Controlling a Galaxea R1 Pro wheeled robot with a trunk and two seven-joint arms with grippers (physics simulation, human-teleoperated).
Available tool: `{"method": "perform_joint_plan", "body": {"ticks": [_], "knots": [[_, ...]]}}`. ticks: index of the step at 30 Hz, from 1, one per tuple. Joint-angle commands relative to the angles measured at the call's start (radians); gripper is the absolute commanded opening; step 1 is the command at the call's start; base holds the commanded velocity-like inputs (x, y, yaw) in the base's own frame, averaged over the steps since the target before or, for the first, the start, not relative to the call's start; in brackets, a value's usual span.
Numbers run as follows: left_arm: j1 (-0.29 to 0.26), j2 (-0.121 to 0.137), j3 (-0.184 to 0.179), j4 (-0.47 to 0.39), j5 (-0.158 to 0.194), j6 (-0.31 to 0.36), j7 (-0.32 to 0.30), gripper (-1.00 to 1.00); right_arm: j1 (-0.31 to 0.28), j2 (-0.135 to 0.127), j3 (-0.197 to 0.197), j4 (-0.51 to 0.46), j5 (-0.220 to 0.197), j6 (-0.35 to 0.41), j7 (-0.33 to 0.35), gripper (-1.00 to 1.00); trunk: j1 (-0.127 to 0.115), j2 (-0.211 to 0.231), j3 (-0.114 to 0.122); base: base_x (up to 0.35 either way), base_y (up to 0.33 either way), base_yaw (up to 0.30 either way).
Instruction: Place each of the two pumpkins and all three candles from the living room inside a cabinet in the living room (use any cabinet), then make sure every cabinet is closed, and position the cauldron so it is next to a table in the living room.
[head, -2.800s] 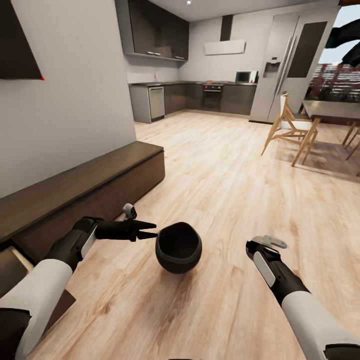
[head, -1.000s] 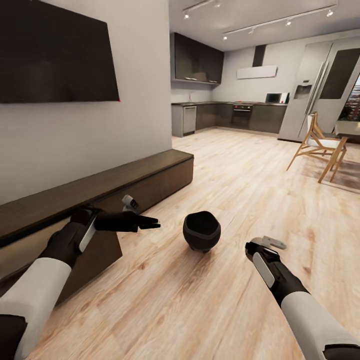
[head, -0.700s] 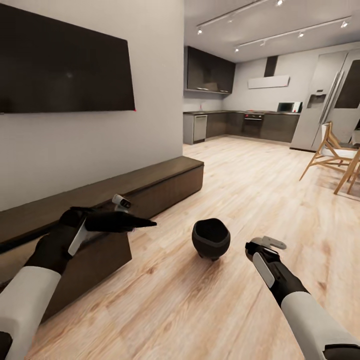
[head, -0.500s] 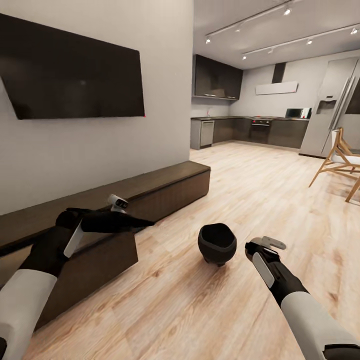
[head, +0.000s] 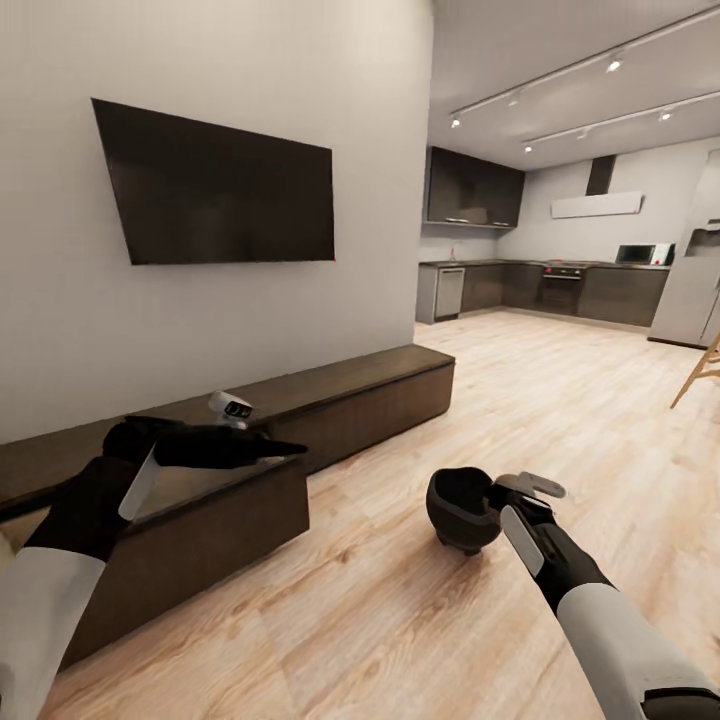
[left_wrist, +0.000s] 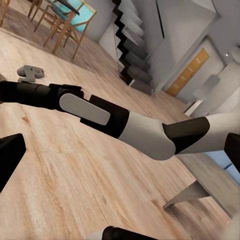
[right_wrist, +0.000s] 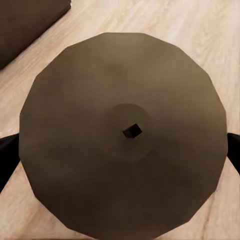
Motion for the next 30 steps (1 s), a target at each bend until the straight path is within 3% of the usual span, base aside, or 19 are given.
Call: {"method": "perform_joint_plan", "body": {"ticks": [1,7,12,26,30], "knots": [[-0.001,0.001,-0.002,0.0,0.0,0.011,-0.004,1.0,0.0,-0.001,0.009,-0.003,-0.006,0.005,-0.001,-1.0,-0.001,0.0,0.004,-0.119,0.0,0.241],[-0.001,0.001,-0.002,0.0,0.0,0.011,-0.004,1.0,0.0,-0.001,0.014,-0.004,-0.007,0.008,0.101,-1.0,-0.004,0.001,0.033,-0.12,0.0,0.231],[-0.001,0.001,-0.002,0.0,0.0,0.011,-0.004,1.0,0.0,0.0,0.015,-0.005,-0.007,0.045,0.143,-1.0,-0.006,0.002,0.054,-0.12,0.0,0.13],[-0.001,0.001,-0.002,0.0,-0.001,0.011,-0.004,1.0,0.0,0.001,0.016,-0.009,-0.008,0.085,0.155,-1.0,-0.012,0.006,0.109,-0.117,0.0,0.011],[-0.001,0.001,-0.002,0.0,-0.002,0.011,-0.004,1.0,0.0,0.002,0.017,-0.008,-0.008,0.085,0.156,-1.0,-0.012,0.006,0.109,-0.045,0.0,0.135]]}}
